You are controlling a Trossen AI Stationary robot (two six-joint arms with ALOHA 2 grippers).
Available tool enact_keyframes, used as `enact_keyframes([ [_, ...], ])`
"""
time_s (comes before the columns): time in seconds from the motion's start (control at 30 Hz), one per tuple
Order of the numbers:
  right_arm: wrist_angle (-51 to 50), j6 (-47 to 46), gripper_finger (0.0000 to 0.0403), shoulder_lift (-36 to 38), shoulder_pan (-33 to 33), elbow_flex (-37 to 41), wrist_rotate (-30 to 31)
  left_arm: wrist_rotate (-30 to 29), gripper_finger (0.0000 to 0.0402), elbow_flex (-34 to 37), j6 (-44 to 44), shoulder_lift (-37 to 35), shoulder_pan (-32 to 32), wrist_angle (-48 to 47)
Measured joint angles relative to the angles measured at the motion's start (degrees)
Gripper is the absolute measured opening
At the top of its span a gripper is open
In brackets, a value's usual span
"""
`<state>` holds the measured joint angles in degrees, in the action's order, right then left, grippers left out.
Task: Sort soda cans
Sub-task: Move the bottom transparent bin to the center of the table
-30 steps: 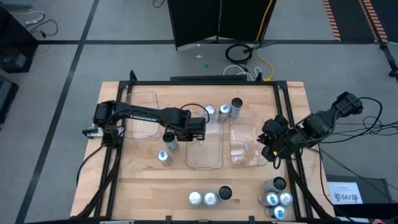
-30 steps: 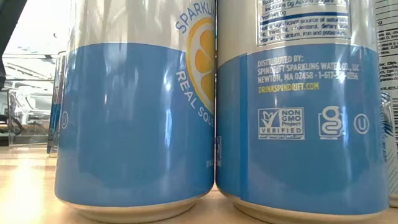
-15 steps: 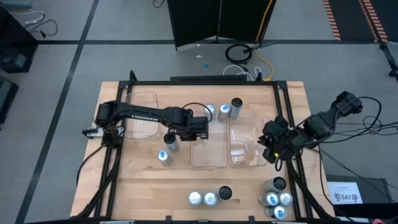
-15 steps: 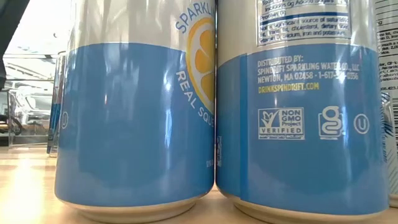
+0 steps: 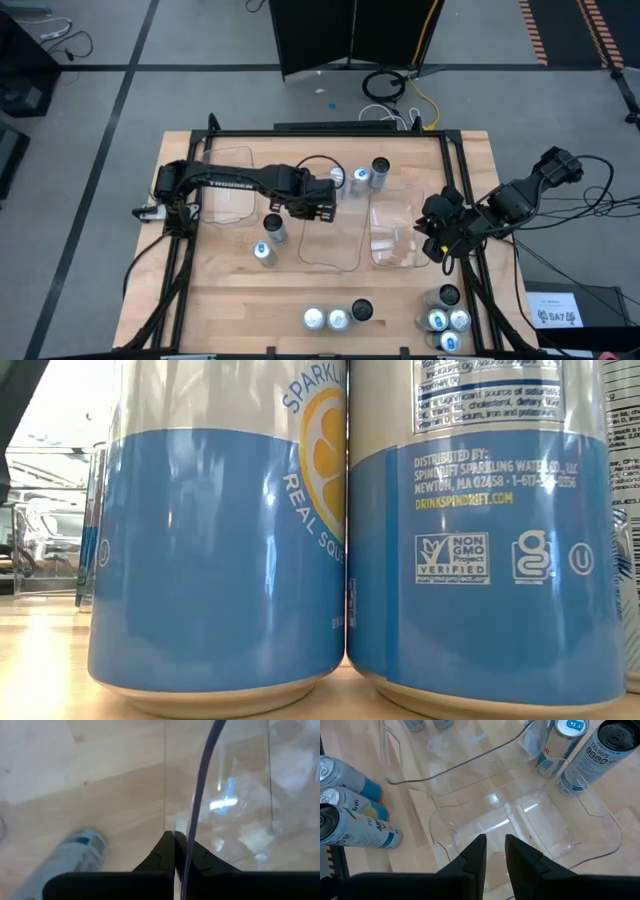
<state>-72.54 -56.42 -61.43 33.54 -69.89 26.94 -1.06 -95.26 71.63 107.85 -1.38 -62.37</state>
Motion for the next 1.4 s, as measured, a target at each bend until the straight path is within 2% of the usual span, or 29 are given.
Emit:
enact_keyframes([
  [0.1,0.82,-0.09,0.0061,0.00,0.00,0.01,0.01,1.66,0.0007,-0.04,-3.04,-0.02,-0.51,0.96],
  [0.5,1.80,-2.93,0.0061,0.00,0.00,0.00,0.04,9.03,0.0008,0.76,1.91,6.89,-1.19,1.44],
  [0.73,2.07,-4.20,0.0061,0.00,0.00,0.00,0.04,9.01,0.0031,0.76,2.95,7.48,-1.24,1.97],
  [1.4,2.66,-4.44,0.0061,0.00,-0.02,0.01,0.09,6.67,0.0039,0.76,0.96,7.34,-1.67,1.88],
])
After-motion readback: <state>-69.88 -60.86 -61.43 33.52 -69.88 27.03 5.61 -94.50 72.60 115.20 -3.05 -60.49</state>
